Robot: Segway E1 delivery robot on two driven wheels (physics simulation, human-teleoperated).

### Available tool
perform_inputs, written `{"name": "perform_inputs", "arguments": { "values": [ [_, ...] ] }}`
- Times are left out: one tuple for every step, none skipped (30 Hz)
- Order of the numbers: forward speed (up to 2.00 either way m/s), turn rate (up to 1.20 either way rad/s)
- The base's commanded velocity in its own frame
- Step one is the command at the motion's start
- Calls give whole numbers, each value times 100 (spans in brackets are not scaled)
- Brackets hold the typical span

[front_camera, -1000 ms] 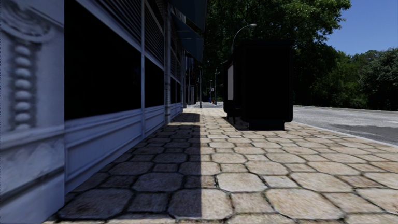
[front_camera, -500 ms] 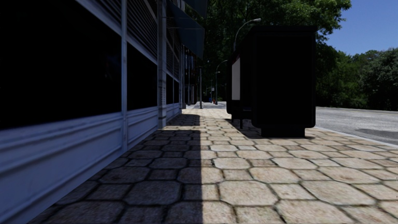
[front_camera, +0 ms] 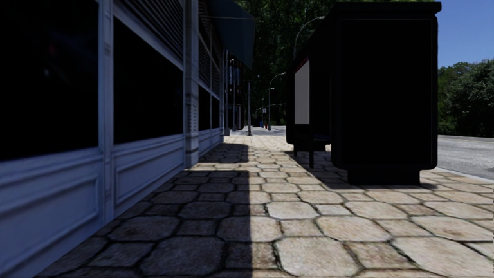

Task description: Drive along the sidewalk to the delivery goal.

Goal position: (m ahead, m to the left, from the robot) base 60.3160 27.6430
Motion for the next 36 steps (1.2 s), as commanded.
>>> {"name": "perform_inputs", "arguments": {
  "values": [
    [200,0],
    [200,0],
    [200,0],
    [200,0],
    [200,0],
    [200,0],
    [200,0],
    [200,0],
    [200,0],
    [200,0],
    [200,0],
    [200,0],
    [200,0],
    [200,0],
    [200,0],
    [200,0],
    [200,0],
    [200,0],
    [200,0],
    [200,0],
    [200,0],
    [200,0],
    [200,0],
    [200,0],
    [200,0],
    [200,0],
    [200,0],
    [200,0],
    [200,0],
    [200,0],
    [200,0],
    [200,0],
    [200,0],
    [200,0],
    [200,0],
    [200,0]
  ]
}}
